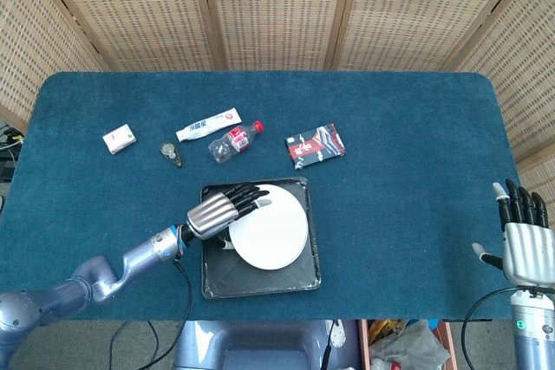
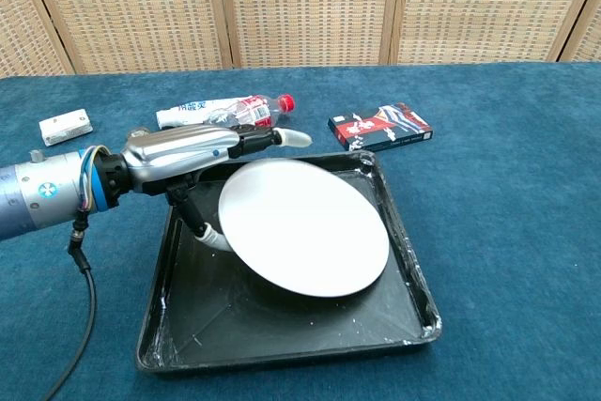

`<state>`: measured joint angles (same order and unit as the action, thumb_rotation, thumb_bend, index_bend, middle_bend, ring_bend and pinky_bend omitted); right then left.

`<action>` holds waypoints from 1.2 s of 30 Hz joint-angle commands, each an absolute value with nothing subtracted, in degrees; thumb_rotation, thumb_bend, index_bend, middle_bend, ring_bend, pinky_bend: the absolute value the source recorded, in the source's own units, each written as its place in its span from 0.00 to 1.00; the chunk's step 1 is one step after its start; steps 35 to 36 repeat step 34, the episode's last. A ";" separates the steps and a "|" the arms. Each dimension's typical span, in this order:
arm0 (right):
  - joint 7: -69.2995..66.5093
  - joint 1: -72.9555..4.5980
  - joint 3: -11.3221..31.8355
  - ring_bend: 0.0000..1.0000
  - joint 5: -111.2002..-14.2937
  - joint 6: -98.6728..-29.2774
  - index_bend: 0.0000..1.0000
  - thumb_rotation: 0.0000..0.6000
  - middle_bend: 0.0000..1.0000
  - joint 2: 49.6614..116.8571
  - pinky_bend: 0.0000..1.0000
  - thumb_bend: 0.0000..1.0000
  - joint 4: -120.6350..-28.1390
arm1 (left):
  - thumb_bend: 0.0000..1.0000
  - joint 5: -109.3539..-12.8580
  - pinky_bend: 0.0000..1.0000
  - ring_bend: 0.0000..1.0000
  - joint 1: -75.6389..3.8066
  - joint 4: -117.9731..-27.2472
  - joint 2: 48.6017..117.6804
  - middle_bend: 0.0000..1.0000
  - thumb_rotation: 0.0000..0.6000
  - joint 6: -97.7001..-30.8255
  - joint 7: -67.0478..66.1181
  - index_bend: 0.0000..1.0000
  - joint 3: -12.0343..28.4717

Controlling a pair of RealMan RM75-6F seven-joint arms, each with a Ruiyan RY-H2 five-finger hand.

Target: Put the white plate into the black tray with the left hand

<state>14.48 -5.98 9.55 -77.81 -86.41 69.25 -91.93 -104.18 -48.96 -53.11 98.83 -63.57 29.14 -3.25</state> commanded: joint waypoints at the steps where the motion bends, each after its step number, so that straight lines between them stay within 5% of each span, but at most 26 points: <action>1: 14.50 -5.96 9.46 0.00 -77.95 -86.49 0.00 1.00 0.00 69.22 0.00 0.00 -92.05 | 0.00 -100.07 0.00 0.00 -49.76 -63.26 91.12 0.00 1.00 -57.66 23.73 0.00 -3.78; 12: 13.89 -5.64 8.42 0.00 -79.91 -87.16 0.00 1.00 0.00 68.64 0.00 0.00 -93.17 | 0.00 -91.27 0.00 0.00 -44.14 -79.11 74.71 0.00 1.00 -58.93 13.56 0.00 -2.77; 18: 13.48 -5.57 7.78 0.00 -81.29 -87.37 0.00 1.00 0.00 68.35 0.00 0.00 -93.66 | 0.00 -81.86 0.00 0.00 -35.34 -88.00 65.60 0.00 1.00 -65.71 4.04 0.00 -2.30; 30: 11.66 -5.68 7.18 0.00 -82.96 -87.28 0.00 1.00 0.00 67.75 0.00 0.00 -93.71 | 0.00 -77.06 0.00 0.00 -14.53 -92.63 63.25 0.00 1.00 -90.22 -0.95 0.00 -4.15; 36: 11.28 -5.55 6.88 0.00 -83.52 -87.44 0.00 1.00 0.00 67.56 0.00 0.00 -93.79 | 0.00 -79.15 0.00 0.00 -12.20 -91.77 62.97 0.00 1.00 -91.03 0.50 0.00 -5.02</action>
